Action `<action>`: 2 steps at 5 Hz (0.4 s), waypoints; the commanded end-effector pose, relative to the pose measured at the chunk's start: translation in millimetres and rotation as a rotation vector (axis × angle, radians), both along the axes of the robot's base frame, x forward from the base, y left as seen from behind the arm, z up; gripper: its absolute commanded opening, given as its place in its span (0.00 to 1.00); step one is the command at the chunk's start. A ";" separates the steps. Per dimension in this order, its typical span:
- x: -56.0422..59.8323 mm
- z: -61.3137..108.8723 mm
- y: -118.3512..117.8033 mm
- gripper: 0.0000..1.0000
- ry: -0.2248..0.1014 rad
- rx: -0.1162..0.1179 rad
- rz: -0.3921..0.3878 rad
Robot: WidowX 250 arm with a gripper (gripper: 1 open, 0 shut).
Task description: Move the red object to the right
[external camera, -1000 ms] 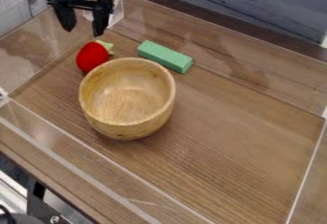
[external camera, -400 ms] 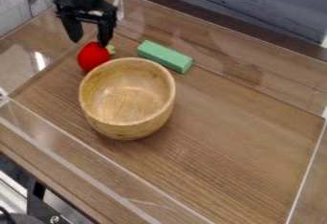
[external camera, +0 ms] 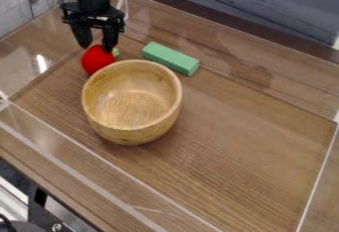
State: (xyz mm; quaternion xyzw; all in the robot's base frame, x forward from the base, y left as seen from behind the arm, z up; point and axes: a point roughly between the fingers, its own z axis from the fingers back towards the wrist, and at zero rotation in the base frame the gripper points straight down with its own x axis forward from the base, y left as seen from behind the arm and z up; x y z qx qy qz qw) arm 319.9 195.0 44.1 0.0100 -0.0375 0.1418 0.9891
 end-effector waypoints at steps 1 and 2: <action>3.6 25.5 2.7 0.00 -0.059 0.043 -0.035; 3.2 26.2 -1.1 0.00 -0.075 0.030 -0.020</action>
